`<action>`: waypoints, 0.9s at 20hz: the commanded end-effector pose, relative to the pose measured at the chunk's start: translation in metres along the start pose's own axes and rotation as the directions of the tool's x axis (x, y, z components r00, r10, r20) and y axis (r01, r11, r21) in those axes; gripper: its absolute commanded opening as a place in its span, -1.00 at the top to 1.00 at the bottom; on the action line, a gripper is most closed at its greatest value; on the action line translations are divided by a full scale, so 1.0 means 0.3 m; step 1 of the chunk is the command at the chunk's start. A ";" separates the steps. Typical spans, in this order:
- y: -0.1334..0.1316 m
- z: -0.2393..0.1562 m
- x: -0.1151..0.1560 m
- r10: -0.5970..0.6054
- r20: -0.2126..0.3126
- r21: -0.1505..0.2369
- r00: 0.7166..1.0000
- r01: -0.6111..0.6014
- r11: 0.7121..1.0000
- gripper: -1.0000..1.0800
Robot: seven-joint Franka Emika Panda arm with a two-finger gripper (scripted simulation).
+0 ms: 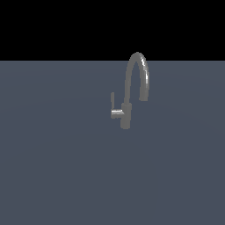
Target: Turn on the faucet by rotating a designated handle.
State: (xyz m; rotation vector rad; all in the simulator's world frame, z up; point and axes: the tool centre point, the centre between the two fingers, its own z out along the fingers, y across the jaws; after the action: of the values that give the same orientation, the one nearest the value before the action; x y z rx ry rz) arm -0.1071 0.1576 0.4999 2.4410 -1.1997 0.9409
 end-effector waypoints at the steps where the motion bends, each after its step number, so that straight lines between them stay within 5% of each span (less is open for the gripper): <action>1: -0.047 0.073 -0.016 0.038 -0.025 -0.023 0.999 -0.039 0.999 1.00; 10: -0.158 0.424 -0.071 0.162 -0.100 -0.115 0.982 -0.174 0.978 1.00; 18: -0.156 0.822 -0.125 0.271 -0.146 -0.206 0.951 -0.297 0.932 1.00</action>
State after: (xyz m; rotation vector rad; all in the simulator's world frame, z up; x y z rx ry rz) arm 0.0132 0.0998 0.3130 2.0725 -1.5259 0.9577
